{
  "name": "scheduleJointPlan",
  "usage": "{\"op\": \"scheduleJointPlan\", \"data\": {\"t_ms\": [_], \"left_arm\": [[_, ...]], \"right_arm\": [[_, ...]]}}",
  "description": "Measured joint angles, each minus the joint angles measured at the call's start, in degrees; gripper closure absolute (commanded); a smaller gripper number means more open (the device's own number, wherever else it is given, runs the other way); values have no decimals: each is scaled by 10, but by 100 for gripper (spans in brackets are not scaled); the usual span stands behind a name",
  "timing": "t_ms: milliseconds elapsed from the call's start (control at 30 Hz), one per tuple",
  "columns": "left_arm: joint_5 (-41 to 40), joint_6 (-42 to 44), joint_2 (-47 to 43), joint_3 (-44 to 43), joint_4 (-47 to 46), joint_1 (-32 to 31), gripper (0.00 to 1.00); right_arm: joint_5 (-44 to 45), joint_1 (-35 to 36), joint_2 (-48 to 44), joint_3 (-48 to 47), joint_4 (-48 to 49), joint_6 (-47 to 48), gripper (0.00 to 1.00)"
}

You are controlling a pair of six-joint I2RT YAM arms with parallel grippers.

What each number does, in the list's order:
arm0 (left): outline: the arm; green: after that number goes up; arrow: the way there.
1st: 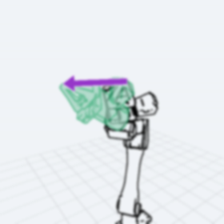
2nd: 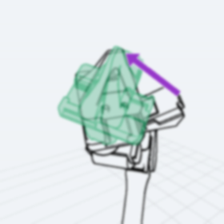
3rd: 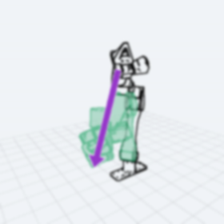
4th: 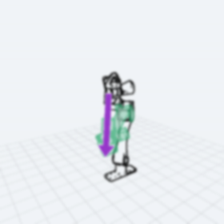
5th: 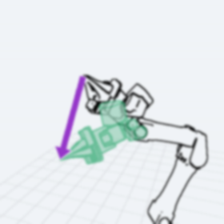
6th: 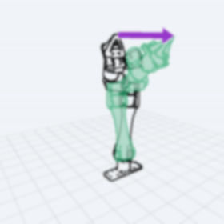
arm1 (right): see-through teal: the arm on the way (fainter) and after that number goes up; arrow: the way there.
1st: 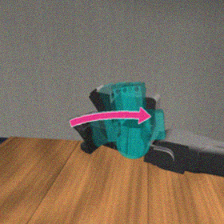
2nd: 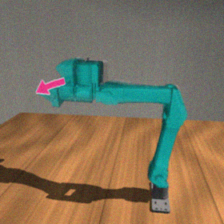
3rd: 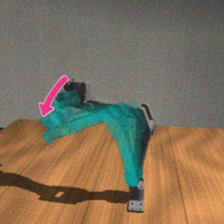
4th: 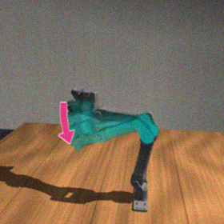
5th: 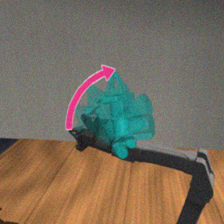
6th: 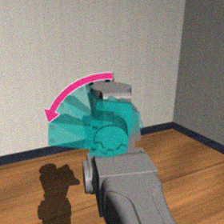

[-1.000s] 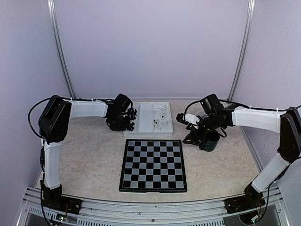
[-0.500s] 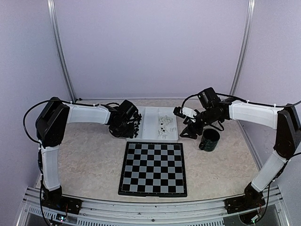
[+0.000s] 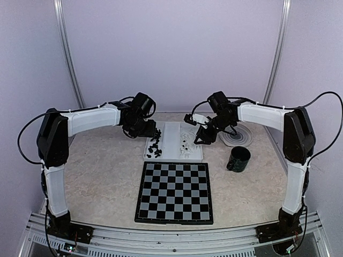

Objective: Set up the chess pieces on the board
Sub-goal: Position the chessboard at the center of the board, then pick up the rook from the storage box.

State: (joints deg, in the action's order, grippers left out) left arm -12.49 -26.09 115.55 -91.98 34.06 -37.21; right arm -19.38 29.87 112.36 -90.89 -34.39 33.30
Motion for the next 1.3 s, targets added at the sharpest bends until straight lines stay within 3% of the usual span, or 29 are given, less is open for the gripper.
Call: {"op": "scheduleJointPlan", "data": {"t_ms": [100,300,533,733,1300], "left_arm": [[12,30,0,-61,-17,22,38],[14,91,-1,-92,-60,67,39],[34,99,-27,0,-112,134,39],[40,99,-40,10,-115,139,39],[54,99,-49,10,-122,137,39]], "right_arm": [[-5,4,51,-57,-29,-2,48],[-2,20,127,-138,-82,-5,51],[3,43,169,-169,-119,-13,55],[7,54,195,-191,-130,-15,59],[12,55,219,-215,-150,-30,93]]}}
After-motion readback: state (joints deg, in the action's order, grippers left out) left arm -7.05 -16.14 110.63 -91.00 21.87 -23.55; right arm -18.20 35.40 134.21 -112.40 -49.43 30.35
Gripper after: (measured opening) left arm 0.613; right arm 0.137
